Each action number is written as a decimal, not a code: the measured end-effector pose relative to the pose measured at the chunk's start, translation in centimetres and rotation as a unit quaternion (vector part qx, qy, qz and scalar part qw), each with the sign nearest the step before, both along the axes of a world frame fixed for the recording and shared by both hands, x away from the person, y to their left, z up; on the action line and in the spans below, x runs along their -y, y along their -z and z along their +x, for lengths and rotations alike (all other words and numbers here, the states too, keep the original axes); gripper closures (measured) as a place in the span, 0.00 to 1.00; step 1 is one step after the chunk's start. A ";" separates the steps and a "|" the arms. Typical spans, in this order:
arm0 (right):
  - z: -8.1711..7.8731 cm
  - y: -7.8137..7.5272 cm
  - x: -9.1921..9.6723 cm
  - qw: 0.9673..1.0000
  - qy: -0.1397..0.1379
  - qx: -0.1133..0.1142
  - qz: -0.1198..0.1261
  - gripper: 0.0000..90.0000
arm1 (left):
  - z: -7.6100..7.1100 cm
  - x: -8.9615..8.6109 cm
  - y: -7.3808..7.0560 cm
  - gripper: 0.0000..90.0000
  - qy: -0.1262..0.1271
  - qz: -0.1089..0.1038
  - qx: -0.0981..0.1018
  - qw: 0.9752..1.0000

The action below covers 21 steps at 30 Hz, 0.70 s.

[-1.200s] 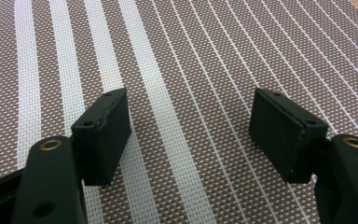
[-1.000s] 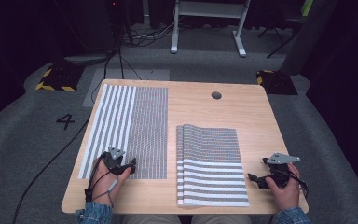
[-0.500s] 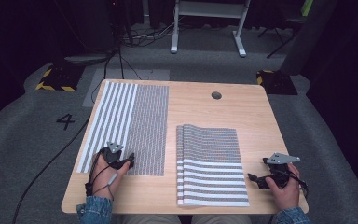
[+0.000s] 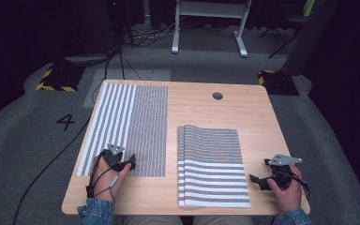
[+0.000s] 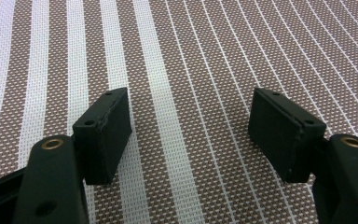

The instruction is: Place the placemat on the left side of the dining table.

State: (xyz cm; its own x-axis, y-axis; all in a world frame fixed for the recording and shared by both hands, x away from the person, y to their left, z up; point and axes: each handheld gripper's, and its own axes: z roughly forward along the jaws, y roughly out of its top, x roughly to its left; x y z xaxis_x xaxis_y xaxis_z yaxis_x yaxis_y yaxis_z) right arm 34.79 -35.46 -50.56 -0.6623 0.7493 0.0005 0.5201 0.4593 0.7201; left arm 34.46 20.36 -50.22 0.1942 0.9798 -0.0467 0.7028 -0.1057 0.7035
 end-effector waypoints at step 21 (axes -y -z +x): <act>0.0 0.0 0.0 1.000 -0.002 0.000 0.000 0.01 | -4.3 2.2 -5.2 0.31 0.129 0.015 0.049 0.990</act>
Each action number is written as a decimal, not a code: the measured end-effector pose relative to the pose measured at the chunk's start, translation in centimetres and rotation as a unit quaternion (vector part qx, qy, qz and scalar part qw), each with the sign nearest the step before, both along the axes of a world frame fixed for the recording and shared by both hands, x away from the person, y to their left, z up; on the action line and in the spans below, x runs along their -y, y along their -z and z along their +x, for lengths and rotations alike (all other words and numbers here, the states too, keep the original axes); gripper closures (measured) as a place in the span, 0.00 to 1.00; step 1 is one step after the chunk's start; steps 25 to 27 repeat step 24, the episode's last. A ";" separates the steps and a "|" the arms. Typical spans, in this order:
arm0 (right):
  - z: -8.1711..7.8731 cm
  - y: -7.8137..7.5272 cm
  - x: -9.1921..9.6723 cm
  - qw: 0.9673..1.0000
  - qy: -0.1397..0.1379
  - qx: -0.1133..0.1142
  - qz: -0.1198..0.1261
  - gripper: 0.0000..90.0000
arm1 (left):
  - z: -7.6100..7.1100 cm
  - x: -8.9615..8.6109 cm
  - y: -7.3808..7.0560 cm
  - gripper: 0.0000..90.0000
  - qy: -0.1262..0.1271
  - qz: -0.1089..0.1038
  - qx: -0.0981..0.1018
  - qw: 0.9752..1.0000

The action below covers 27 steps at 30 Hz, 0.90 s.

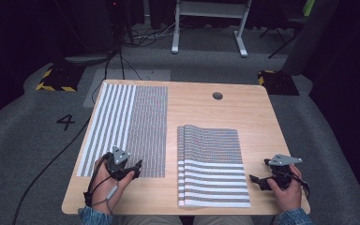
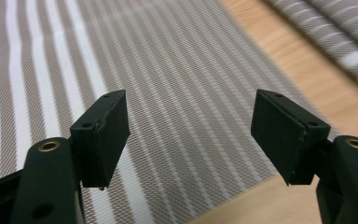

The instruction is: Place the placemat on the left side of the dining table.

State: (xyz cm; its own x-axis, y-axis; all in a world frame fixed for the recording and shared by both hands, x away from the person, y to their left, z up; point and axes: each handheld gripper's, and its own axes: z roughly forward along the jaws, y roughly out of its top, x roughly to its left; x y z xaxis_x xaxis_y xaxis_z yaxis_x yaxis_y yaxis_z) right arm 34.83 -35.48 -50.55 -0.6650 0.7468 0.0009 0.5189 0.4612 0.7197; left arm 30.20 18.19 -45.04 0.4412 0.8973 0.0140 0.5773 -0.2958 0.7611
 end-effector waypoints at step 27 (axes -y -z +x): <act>0.0 0.0 0.0 1.000 -0.002 0.000 0.000 0.01 | -3.7 6.8 4.5 0.29 0.222 -0.037 -0.008 0.974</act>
